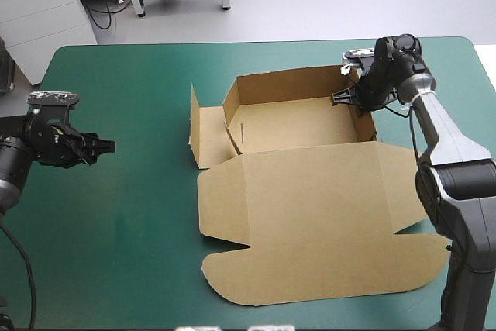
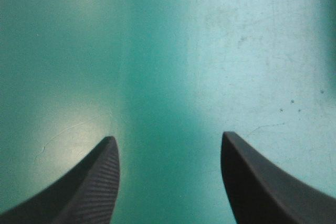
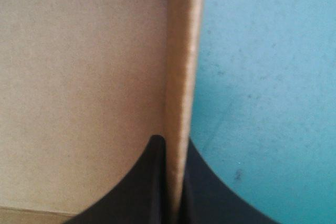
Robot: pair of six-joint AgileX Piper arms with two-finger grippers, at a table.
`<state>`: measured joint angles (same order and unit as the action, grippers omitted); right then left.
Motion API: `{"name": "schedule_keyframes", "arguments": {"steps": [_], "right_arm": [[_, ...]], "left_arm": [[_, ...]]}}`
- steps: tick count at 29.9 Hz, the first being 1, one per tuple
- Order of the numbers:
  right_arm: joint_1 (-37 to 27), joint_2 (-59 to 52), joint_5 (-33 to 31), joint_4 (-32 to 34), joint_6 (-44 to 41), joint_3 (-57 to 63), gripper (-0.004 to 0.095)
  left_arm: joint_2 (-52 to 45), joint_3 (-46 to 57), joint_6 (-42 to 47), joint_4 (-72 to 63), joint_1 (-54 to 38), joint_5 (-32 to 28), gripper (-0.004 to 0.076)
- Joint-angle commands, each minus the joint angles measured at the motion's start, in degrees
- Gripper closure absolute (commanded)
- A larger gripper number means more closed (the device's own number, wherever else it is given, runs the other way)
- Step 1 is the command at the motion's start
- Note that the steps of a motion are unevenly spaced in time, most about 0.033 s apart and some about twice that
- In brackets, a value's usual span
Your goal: Fold the box
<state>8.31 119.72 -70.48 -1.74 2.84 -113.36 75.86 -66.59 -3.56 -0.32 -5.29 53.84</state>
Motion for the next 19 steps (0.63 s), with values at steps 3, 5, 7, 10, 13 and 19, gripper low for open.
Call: {"name": "schedule_keyframes", "arguments": {"steps": [3, 5, 7, 10, 13, 19], "right_arm": [[-0.31, -3.85, 1.35, -2.28, 0.48, -4.35, 0.0921], [-0.31, -4.62, 1.35, -2.51, 0.48, -5.49, 0.0921], [-0.31, -5.47, 0.99, -2.51, 0.48, -6.31, 0.0921], [-0.31, -7.15, 0.34, -2.56, 0.48, -7.62, 0.0920], [-0.31, -9.32, -0.04, -2.79, 0.62, -8.20, 0.0920], [-0.31, -15.70, 0.17, -3.45, 1.61, -8.20, 0.0920]], "left_arm": [[-1.83, -1.50, 0.03, -0.25, -0.19, -2.09, 0.0318], [-1.83, -1.50, -1.04, -0.12, -0.19, -1.99, 0.0318], [-1.83, -1.50, -1.87, 0.32, -0.19, -1.59, 0.0318], [-1.83, -1.50, -2.59, 0.32, -0.19, -1.74, 0.0318], [-1.83, -1.50, -2.59, 0.32, -0.19, -2.26, 0.0319], [-1.83, -1.50, -2.47, -1.08, -0.19, -4.01, 0.0319]]}}
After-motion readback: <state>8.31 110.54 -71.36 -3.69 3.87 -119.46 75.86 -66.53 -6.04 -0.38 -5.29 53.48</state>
